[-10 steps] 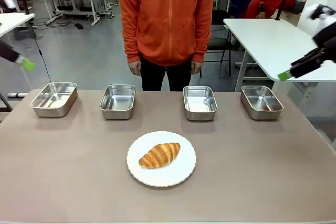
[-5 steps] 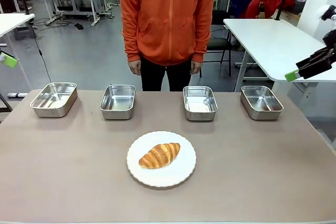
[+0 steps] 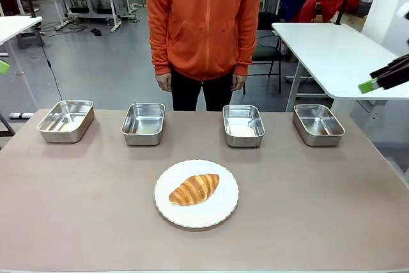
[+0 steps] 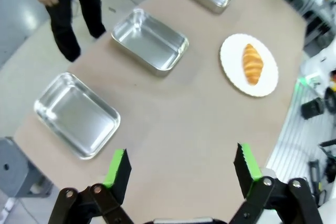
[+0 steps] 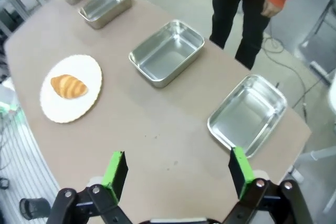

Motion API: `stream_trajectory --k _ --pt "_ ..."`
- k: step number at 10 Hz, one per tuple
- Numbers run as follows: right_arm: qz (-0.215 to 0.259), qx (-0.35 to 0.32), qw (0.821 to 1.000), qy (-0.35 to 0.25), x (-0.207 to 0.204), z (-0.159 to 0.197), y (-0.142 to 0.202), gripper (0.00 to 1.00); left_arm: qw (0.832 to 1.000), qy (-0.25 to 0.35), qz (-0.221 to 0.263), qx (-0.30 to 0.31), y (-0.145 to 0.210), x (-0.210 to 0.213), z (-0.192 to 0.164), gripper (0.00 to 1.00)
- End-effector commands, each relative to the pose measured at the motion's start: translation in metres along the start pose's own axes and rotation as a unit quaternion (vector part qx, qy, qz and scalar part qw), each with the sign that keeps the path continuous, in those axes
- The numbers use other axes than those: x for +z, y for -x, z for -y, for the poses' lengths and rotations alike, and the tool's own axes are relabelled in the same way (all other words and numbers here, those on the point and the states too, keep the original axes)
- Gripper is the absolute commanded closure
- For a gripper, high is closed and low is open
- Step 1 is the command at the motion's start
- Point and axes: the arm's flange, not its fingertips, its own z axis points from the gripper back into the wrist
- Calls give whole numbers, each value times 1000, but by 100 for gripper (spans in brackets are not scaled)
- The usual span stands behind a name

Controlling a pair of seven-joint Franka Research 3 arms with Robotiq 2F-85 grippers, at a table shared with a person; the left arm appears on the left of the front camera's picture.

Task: Place the bread in the container.
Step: Place the Butter Roll into the Airtight Container indicated by the human.

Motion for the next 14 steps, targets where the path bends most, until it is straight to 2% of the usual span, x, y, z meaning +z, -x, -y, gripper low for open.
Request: stream_trajectory --k 1,7,12,14 --pt "35 5 999 -36 10 37 3 0 998 37 44 -1 1 17 -36 0" --pt "84 -23 996 -30 40 88 23 0 993 4 114 -19 20 56 -61 0" --pt "95 -34 994 -32 49 96 28 0 993 15 116 -7 19 56 -62 0" --pt "88 -51 994 -33 48 99 27 0 996 17 89 15 17 53 -64 0"
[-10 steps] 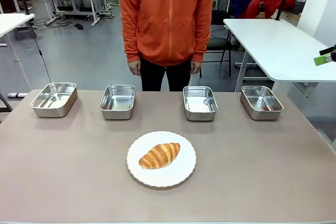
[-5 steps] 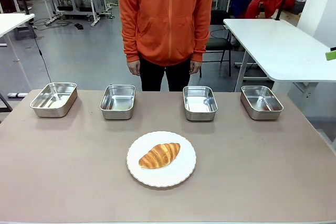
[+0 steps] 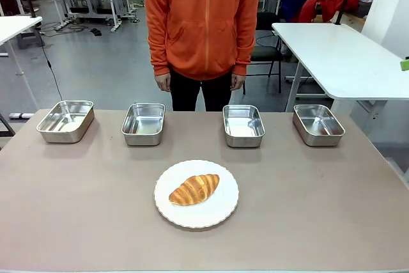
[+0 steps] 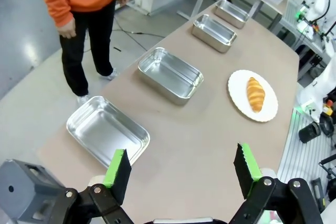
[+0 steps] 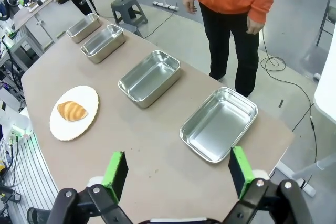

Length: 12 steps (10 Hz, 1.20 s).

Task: Place the bread in the container.
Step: Place the Butter Roll into the Airtight Container indicated by the human.

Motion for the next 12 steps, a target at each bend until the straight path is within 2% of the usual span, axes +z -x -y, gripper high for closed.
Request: stream_trajectory --k 1,12 --pt "2 2 1000 0 0 -1 0 0 1000 -1 3 -5 -1 2 1 0" --pt "2 2 1000 0 0 -1 0 0 1000 -1 3 -5 -1 2 1 0"
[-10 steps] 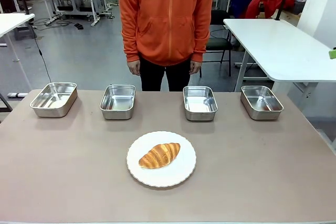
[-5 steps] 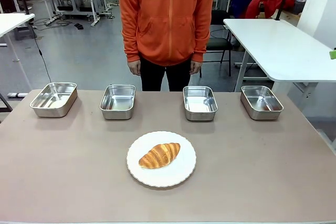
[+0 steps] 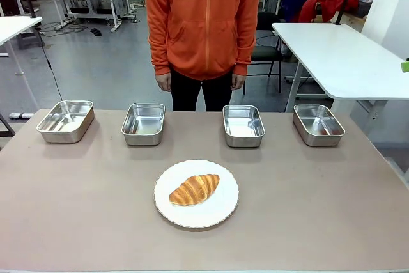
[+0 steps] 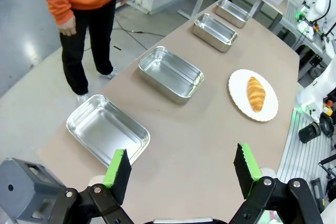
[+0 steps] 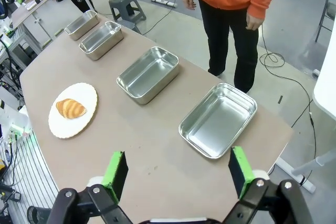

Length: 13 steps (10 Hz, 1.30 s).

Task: Place the bread in the container.
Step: Place the Butter Roll into the Airtight Container indicated by the human.

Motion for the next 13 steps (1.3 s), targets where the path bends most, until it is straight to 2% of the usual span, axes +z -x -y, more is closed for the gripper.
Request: stream_trajectory --k 1,13 --pt "10 4 1000 -4 -1 0 -1 0 1000 0 4 -6 -2 2 2 0" --pt "10 4 1000 -4 -1 0 -1 0 1000 0 4 -6 -2 2 2 0"
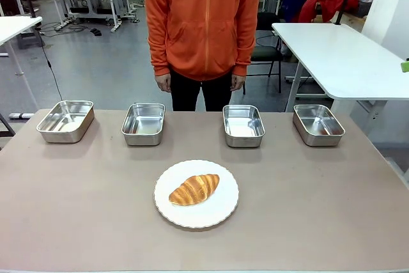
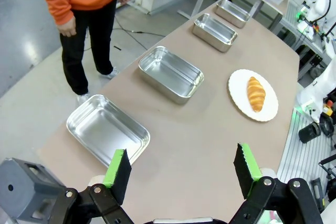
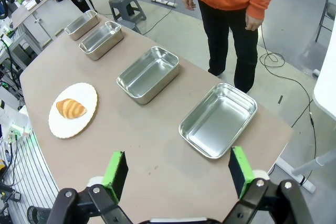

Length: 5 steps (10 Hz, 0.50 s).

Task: Place the bread in the container.
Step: Place the Butter Roll into the Airtight Container indicated by the human.

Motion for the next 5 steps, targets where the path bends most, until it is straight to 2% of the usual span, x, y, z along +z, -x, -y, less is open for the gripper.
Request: stream_trajectory --k 1,5 --pt "10 4 1000 -4 -1 0 -1 0 1000 0 4 -6 -2 1 2 0" --pt "10 4 1000 -4 -1 0 -1 0 1000 0 4 -6 -2 1 2 0"
